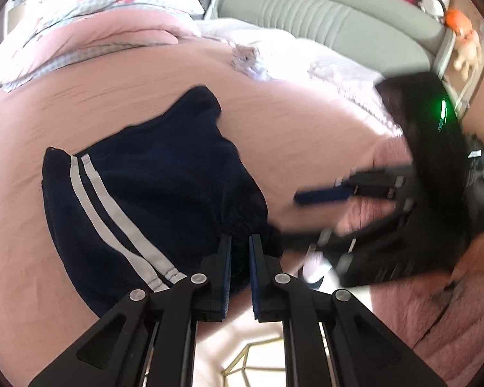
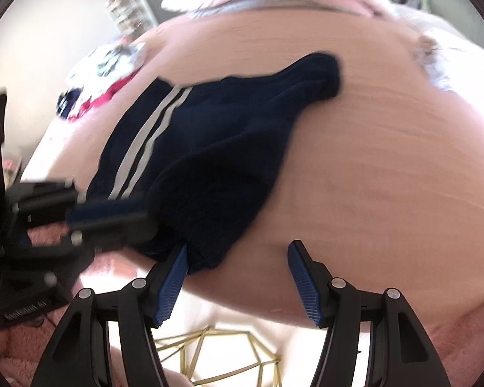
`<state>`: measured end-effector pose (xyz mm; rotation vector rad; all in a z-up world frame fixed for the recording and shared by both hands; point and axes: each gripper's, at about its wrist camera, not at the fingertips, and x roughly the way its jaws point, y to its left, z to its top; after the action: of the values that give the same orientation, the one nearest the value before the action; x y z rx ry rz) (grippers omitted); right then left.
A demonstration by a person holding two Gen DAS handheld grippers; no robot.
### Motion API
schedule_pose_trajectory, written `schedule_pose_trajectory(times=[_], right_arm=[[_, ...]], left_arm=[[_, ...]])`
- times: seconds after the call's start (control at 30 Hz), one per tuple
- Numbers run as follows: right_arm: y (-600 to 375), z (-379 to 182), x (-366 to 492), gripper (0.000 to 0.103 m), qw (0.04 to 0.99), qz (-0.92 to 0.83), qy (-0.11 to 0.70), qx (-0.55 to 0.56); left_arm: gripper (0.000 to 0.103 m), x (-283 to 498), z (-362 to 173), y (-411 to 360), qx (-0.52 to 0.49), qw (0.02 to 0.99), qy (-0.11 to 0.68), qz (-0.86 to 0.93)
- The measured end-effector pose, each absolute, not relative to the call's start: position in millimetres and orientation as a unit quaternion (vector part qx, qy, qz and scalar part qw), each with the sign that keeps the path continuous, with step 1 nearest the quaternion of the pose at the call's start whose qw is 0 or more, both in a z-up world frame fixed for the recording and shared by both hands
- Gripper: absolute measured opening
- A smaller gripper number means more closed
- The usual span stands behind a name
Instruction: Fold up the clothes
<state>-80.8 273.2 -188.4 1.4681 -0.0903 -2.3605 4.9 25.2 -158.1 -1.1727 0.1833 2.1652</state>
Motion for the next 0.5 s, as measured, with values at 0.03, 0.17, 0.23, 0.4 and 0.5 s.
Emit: schedule_pose_trajectory(times=[0.03,0.17,0.23,0.4,0.5], right_arm=[[275.1,-190.4,-81.4,0.061,0.179,-0.831,-0.037,0.525],[270.8,-195.4,-81.3,0.064,0.181,-0.823,-0.026,0.538],[265.8,-194.0,-79.5,0.064,0.184,-0.822,-0.01,0.539],[285.2,-169.3,-69.1,0.064,0.211,-0.827,-0.064,0.518],[284.9,-155.1,-76.8,0.064,0.214,-0.842,-0.086,0.487]], left_arm=[[0.009,4.7,-162.6,26.1,-0.459,0.332,0.072,0.821],[0.012,-4.3,-169.7,23.6,-0.494,0.335,0.046,0.801],[0.016,-7.6,-160.2,12.2,-0.496,0.335,0.011,0.801],[0.018,-5.7,-131.0,-32.7,-0.456,0.291,-0.057,0.839],[0.018,-12.0,-128.4,-48.0,-0.444,0.256,-0.077,0.855]])
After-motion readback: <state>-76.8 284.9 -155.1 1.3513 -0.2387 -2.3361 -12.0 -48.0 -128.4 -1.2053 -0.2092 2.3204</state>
